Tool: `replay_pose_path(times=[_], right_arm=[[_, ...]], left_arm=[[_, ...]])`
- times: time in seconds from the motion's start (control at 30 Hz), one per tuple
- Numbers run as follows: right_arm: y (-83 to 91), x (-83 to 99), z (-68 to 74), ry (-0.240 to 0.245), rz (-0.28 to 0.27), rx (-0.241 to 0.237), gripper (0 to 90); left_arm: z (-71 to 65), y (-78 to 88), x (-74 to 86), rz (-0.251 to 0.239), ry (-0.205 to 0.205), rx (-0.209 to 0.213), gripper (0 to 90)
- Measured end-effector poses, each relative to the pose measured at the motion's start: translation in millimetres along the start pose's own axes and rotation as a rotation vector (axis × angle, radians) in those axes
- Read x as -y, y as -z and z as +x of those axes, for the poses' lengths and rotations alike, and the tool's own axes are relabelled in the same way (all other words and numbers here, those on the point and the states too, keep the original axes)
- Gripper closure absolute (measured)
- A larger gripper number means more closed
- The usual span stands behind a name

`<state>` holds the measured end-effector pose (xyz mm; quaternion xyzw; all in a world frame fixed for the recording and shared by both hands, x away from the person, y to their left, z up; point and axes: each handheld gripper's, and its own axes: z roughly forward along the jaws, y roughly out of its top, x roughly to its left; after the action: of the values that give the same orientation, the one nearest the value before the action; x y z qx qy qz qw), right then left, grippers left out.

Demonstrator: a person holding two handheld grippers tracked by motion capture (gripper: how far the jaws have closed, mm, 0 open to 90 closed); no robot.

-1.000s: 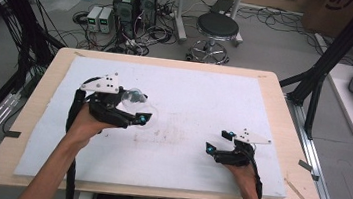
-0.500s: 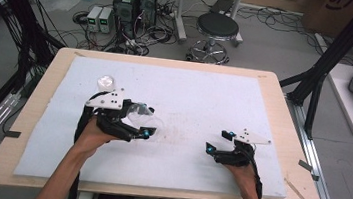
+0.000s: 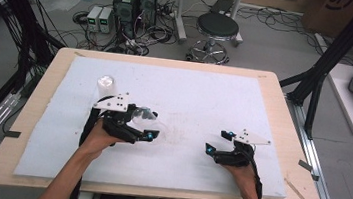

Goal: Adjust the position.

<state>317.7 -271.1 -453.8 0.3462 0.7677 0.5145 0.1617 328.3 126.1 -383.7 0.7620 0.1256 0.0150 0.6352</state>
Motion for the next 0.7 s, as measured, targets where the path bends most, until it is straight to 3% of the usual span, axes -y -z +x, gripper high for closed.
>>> replay_pose_path(times=[0.33,0.5,0.7], right_arm=[[0.4,-0.7,-2.1,-0.002,-0.005,-0.029,15.2],[2.1,-4.3,-1.7,0.011,-0.017,-0.077,15.1],[9.3,-23.1,5.7,0.043,-0.061,-0.165,15.1]], left_arm=[[-0.8,5.3,-1.5,-0.020,0.002,0.001,34.4],[-1.9,6.4,-2.4,-0.027,0.004,0.010,34.5],[-4.1,11.7,-5.2,-0.033,-0.002,0.016,34.5]])
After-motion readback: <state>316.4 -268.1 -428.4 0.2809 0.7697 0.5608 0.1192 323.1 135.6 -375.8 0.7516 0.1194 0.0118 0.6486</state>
